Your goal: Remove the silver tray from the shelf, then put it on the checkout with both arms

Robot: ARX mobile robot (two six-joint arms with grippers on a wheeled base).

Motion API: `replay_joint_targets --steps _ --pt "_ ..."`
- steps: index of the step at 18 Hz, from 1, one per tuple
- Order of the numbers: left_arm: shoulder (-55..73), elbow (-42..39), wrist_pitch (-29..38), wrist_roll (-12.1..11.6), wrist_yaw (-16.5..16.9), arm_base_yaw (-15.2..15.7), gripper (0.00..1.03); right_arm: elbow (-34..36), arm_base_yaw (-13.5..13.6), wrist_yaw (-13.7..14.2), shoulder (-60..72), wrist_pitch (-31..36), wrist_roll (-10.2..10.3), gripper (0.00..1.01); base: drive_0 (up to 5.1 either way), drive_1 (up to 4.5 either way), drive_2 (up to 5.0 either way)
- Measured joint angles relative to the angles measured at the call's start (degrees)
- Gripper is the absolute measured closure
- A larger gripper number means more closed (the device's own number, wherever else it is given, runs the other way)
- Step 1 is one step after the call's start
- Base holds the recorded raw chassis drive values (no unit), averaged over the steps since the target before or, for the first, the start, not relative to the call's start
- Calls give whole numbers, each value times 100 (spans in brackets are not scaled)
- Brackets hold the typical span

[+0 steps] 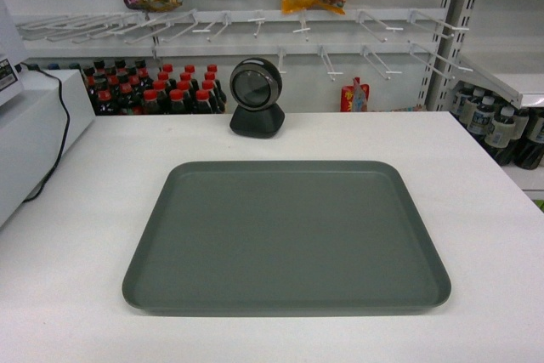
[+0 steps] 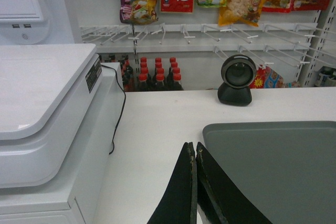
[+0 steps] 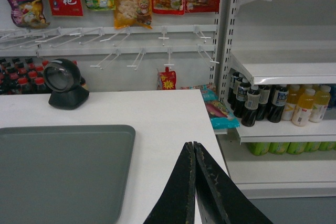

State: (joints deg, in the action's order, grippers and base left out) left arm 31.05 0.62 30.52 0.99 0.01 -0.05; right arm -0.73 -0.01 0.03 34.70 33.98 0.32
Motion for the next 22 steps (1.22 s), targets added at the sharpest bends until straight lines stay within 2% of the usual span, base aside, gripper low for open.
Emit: replay_joint_targets --steps 9,14,21,22 --pt "-577 0 -544 0 -2 0 102 2 0 0 -671 -614 0 99 0 0 0" --pt "-1388 0 -1331 0 -2 0 102 2 0 2 -1565 -1493 0 99 0 0 0" --pt "-2118 0 -2055 0 -2 0 102 2 0 2 -2371 -2297 0 99 0 0 0" --pt "-3056 0 -3027 0 2 0 102 0 0 2 -2852 -2997 2 99 0 0 0"
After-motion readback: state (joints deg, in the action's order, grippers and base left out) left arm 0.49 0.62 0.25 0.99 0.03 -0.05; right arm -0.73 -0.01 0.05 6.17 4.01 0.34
